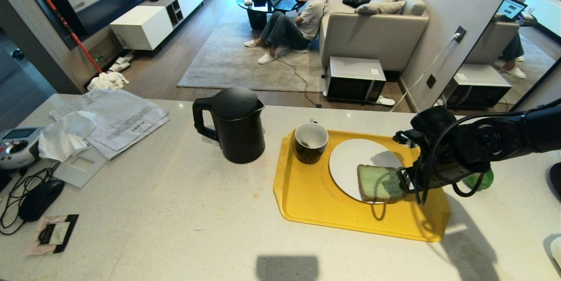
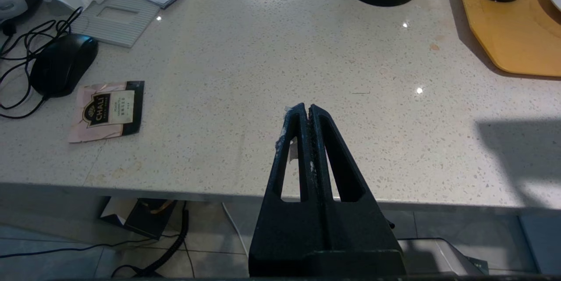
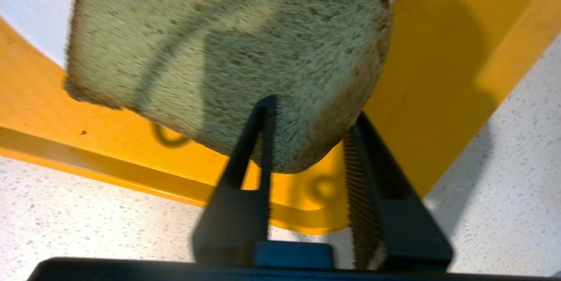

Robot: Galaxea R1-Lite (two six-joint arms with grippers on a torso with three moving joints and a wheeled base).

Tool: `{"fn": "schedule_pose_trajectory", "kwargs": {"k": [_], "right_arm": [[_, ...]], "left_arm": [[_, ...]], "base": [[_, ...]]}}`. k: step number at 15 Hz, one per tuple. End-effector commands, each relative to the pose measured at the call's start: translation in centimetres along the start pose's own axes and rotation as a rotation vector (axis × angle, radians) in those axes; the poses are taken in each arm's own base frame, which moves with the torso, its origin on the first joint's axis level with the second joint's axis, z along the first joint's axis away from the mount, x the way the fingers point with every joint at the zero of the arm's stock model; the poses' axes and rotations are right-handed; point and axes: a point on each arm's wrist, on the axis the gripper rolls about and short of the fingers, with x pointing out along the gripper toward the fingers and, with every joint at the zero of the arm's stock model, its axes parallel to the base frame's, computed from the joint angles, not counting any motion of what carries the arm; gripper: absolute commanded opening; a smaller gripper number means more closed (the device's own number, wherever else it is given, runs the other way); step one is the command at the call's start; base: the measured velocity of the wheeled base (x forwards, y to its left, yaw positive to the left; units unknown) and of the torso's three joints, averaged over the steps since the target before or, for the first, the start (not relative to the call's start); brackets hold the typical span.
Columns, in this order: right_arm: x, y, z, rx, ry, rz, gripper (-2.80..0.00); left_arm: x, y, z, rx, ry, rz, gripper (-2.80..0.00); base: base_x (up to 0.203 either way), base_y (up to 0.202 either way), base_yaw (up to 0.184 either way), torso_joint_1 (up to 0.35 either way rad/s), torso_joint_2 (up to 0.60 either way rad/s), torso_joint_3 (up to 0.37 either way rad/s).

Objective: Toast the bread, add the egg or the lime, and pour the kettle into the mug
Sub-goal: Put the baked bread on a plate, then pick up the egg

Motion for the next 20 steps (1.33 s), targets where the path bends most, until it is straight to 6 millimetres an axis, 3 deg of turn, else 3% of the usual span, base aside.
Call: {"fn": "schedule_pose_trajectory", "kwargs": {"k": [1, 7, 9, 11, 14, 18, 19, 20], "right_arm": [[-0.3, 0.9, 0.3, -0.020, -0.016, 0.011, 0.00], [0.1, 1.9, 1.6, -0.037, -0.046, -0.050, 0.00], [-0.8, 1.6, 2.0, -0.026, -0.076, -0.056, 0.00], [-2.9, 1.3, 2.0, -0.017, -0.122, -0.054, 0.00], [-7.9, 0.5, 1.2, 0.004, -0.222, -0.051, 0.00], [-15.5, -1.1, -2.1, 0.039, -0.378, -0.061, 0.00], [-17.2, -1.4, -3.3, 0.045, -0.417, -0.063, -2.80], [-18.6, -1.7, -4.4, 0.050, -0.449, -0.066, -2.80]], "left_arm": [[0.0, 0.0, 0.0, 0.000, -0.001, 0.000, -2.80], [0.0, 0.0, 0.0, 0.000, -0.001, 0.000, -2.80], [0.0, 0.0, 0.0, 0.000, -0.001, 0.000, -2.80], [0.0, 0.0, 0.0, 0.000, -0.001, 0.000, -2.80], [0.0, 0.0, 0.0, 0.000, -0.001, 0.000, -2.80], [0.0, 0.0, 0.0, 0.000, -0.001, 0.000, -2.80], [0.0, 0.0, 0.0, 0.000, -0.001, 0.000, -2.80], [0.0, 0.0, 0.0, 0.000, -0.001, 0.000, -2.80]], "base": [[0.000, 0.000, 0.000, 0.000, 0.00, 0.000], [0.000, 0.000, 0.000, 0.000, 0.00, 0.000], [0.000, 0.000, 0.000, 0.000, 0.00, 0.000], [0.000, 0.000, 0.000, 0.000, 0.00, 0.000], [0.000, 0.000, 0.000, 0.000, 0.00, 0.000], [0.000, 0.000, 0.000, 0.000, 0.00, 0.000], [0.000, 0.000, 0.000, 0.000, 0.00, 0.000], [0.000, 0.000, 0.000, 0.000, 0.00, 0.000]]}}
